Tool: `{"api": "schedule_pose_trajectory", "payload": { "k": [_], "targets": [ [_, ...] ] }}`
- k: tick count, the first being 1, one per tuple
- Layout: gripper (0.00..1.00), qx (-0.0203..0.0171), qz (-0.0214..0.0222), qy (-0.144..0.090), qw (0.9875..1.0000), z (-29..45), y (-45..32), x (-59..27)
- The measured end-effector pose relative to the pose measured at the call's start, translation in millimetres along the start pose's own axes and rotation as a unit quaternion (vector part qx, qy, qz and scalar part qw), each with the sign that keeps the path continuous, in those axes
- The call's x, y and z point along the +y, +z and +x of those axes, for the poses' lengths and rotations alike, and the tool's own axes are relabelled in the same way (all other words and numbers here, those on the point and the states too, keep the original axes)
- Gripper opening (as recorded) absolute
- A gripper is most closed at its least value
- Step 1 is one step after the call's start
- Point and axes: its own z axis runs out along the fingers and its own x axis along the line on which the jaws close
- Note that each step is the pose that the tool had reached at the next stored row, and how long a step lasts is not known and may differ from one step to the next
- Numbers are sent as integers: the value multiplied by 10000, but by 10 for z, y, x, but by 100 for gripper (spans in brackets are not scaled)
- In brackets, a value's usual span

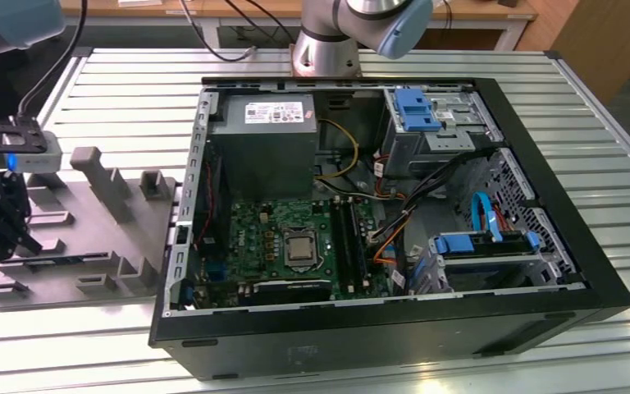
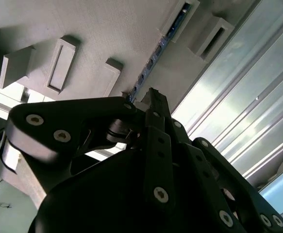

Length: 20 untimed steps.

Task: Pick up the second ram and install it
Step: 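Pick up the second ram and move it above second insertion slot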

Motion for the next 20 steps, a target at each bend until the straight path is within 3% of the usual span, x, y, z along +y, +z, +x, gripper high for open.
{"api": "schedule_pose_trajectory", "payload": {
  "k": [20],
  "targets": [
    [11, -1, 1, 0, 10000, -31, 118, -2]
  ]
}}
